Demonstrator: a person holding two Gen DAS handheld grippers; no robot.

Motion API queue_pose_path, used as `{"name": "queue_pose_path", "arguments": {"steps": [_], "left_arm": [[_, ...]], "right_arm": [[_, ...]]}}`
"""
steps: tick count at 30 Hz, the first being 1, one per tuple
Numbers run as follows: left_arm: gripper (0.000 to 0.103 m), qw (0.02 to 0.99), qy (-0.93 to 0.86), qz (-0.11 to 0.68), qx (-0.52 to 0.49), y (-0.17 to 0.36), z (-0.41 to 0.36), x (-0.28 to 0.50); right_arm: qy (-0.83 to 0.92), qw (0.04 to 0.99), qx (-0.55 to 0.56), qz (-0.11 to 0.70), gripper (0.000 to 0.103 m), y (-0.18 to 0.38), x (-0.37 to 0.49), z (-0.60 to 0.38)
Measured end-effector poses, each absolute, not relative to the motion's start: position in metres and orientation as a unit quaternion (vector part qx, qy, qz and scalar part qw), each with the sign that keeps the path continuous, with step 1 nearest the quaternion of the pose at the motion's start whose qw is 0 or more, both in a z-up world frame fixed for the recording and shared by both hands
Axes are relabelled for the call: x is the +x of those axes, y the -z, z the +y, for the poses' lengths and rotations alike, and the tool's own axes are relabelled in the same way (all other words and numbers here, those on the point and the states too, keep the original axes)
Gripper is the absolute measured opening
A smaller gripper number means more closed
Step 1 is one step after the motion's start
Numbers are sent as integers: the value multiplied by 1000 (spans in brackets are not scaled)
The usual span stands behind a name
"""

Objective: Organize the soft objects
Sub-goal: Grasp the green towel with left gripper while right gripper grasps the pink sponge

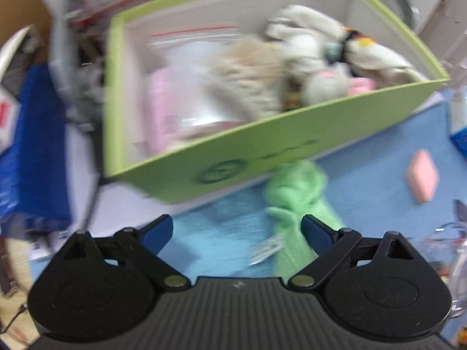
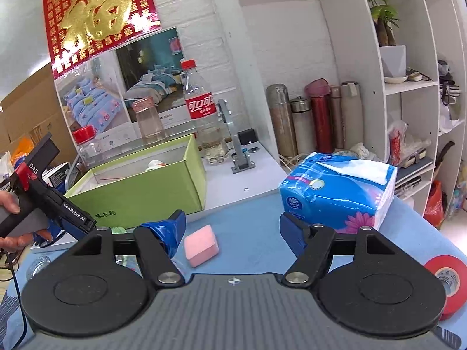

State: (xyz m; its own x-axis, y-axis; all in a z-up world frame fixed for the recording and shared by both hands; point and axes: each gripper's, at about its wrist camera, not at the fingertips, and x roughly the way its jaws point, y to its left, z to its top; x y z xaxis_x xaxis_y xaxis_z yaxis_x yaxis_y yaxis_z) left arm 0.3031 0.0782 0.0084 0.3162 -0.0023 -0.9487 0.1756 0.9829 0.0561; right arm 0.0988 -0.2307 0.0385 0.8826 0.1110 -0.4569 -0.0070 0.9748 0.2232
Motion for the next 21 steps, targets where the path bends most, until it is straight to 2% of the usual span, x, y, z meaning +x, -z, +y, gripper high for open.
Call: {"name": "queue_pose_path", "arguments": {"steps": [2,5,10,16,21], "left_arm": [[94,812,21,578,80,-8,103,296],[93,822,27,568,27,-18,137,279],[93,842,107,530,-6,-48,117,268],[93,811,106,572,57,2,78,297],[93,803,74,592,15,21,117,299]], "right_arm": [[-32,966,96,237,57,-42,97,-225],[-39,967,98,232,58,-47,95,-223],[-44,968,96,227,58,-51,97,-215],[-58,967,83,233,58,-52,94,-210],[-46,967,65,241,58,-53,97,-217]]}}
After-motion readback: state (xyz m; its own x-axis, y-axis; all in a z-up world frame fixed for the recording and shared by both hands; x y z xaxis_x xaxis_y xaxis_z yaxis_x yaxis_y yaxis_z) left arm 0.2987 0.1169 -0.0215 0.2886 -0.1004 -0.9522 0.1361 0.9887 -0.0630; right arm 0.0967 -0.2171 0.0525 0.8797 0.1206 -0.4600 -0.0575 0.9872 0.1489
